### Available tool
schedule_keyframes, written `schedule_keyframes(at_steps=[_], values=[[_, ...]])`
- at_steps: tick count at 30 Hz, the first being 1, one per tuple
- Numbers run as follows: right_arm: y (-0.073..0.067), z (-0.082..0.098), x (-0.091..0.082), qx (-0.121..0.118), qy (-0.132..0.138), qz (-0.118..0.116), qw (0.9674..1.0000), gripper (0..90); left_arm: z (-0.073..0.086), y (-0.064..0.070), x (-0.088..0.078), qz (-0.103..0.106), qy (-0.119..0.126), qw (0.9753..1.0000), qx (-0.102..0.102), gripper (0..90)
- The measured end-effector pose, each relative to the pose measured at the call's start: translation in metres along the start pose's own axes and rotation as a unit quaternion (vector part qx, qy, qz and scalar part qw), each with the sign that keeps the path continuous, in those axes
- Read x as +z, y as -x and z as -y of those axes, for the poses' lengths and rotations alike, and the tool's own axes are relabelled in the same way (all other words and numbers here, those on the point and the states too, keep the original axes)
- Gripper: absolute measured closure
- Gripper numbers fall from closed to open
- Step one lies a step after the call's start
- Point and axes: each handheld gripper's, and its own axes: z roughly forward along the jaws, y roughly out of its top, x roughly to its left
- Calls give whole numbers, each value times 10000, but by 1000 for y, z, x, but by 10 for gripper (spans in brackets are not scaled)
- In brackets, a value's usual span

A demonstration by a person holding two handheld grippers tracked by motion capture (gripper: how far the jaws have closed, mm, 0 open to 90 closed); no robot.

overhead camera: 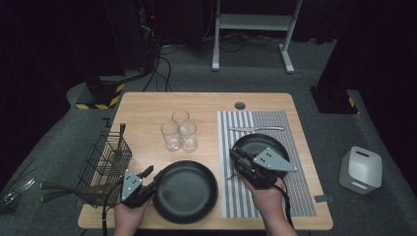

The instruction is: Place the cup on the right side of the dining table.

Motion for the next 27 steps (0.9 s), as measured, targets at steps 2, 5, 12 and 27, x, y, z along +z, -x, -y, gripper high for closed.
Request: schedule_keyframes(at_steps=[2,5,12,27], values=[[-1,0,-1,9,-15,54,10000,779,4,-2,1,-59,-67,10000,-27,583],[-2,0,-3,11,-13,97,10000,779,9,-3,2,-68,-82,9999,-106,563],[1,4,-7,48,4,107,9999,779,18,-4,11,-80,-94,9998,-184,532],[-2,15,-14,29,-12,-44,10000,779,24,-13,12,-29,31,9981,-610,496]])
